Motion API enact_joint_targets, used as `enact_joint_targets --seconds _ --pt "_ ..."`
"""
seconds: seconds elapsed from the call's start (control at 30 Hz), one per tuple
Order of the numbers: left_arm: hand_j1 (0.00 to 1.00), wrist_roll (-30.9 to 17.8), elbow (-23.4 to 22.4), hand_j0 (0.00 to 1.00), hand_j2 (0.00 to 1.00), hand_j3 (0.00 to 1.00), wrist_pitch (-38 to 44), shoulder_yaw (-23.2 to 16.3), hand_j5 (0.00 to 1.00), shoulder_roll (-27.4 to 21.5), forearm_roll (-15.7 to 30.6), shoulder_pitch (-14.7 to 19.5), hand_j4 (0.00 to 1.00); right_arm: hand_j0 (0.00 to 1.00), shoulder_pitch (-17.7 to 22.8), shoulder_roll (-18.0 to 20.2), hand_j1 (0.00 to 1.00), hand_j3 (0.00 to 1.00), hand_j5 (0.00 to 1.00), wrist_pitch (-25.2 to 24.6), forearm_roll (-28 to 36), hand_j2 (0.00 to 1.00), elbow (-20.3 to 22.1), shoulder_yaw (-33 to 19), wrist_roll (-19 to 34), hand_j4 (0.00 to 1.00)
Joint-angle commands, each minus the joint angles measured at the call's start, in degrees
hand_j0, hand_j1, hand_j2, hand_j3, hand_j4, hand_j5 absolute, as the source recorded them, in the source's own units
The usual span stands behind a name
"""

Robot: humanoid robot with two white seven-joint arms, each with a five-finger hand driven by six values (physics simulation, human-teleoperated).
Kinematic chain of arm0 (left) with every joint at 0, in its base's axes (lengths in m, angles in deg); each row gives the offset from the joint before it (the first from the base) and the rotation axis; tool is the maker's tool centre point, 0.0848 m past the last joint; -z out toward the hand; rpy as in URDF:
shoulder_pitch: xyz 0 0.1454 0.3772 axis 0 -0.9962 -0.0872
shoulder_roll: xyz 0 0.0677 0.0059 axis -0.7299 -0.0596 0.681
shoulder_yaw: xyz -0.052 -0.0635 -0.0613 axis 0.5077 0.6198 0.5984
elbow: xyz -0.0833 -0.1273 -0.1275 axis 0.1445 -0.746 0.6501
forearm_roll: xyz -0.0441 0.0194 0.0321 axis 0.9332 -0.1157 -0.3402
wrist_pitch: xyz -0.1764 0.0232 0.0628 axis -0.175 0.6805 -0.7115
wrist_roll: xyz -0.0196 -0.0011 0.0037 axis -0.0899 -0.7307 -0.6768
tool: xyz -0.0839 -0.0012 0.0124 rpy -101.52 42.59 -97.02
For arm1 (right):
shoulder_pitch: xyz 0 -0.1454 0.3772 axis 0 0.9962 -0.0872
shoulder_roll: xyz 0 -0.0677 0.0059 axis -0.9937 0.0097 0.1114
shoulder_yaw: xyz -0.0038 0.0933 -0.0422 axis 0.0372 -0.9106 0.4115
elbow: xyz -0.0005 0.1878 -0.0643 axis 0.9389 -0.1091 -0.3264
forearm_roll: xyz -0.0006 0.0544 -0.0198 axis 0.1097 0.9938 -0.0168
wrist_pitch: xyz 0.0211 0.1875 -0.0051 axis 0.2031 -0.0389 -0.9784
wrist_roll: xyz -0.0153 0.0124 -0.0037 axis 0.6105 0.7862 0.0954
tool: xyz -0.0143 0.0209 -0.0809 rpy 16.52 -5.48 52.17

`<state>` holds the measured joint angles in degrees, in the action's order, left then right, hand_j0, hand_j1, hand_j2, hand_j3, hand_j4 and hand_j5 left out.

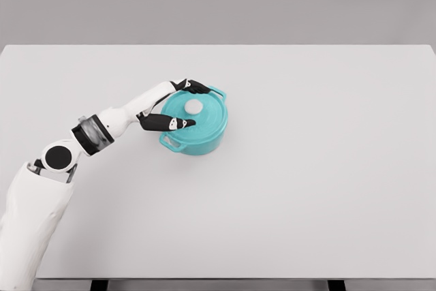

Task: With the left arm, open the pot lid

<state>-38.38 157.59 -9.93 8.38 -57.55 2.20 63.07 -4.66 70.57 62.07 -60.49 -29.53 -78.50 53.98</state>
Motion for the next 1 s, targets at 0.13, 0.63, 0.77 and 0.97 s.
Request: enact_joint_targets --seconds 0.13,0.63,0.77,0.97 --pt "0.74 0.02 -1.08 0.74 0.74 0.74 0.07 0.08 0.74 0.13 0.33 0.18 0.74 1.00 0.00 0.00 1.00 1.00 1.00 0.01 0.03 1.00 -0.01 0.00 0.00 1.00" --pt "0.73 0.02 -2.57 0.73 0.73 0.73 0.07 0.08 0.73 0.48 0.33 0.79 0.73 1.00 0.00 0.00 1.00 1.00 1.00 0.01 0.03 1.00 -0.01 0.00 0.00 1.00" --pt "0.73 0.02 -3.01 0.73 0.73 0.73 0.07 0.17 0.73 0.48 0.33 0.88 0.73 1.00 0.00 0.00 1.00 1.00 1.00 0.01 0.03 1.00 -0.01 0.00 0.00 1.00" --pt "0.73 0.02 -3.36 0.73 0.73 0.73 -0.01 0.17 0.73 0.92 0.24 1.05 0.73 1.00 0.00 0.00 1.00 1.00 1.00 0.01 0.03 1.00 -0.01 0.00 0.00 1.00"
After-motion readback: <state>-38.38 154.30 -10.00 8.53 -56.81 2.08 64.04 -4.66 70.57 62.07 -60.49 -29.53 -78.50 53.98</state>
